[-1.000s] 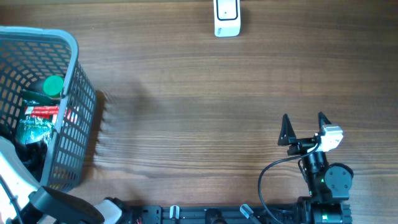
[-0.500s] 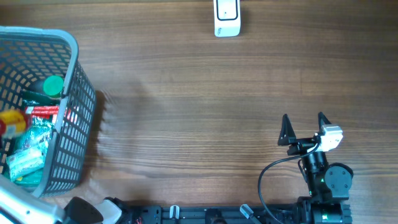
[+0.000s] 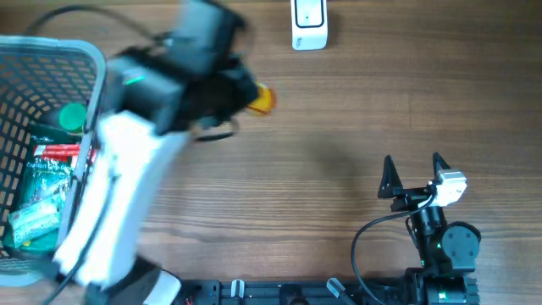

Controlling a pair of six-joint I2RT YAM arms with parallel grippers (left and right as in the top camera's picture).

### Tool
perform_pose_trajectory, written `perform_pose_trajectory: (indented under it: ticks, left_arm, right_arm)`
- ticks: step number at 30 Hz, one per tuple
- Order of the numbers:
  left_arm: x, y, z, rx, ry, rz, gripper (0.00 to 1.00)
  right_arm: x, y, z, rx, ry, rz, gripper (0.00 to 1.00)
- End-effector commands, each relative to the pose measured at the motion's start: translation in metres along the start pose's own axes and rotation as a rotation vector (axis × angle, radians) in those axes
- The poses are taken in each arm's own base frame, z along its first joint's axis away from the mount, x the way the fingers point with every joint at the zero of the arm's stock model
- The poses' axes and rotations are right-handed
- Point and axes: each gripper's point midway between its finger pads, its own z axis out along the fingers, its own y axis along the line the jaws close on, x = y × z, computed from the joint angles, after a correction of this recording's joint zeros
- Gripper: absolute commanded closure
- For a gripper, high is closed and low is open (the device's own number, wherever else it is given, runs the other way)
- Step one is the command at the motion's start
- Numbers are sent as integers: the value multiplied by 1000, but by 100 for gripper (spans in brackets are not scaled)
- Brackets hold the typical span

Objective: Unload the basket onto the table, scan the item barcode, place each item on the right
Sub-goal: 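Reach the left gripper into the basket and grasp the red sauce bottle, then place the sauce bottle upright on the table near the scanner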

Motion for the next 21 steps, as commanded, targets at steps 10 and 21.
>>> perform_pose_trajectory:
  ticks: [10, 21]
  left_arm:
    - [49, 1, 191, -401, 195, 128, 64]
    - [90, -41, 217, -301, 165, 14, 61]
  right_arm:
    - [-2, 3, 0, -14, -9, -21, 0]
    - [-2, 3, 0, -14, -9, -20, 0]
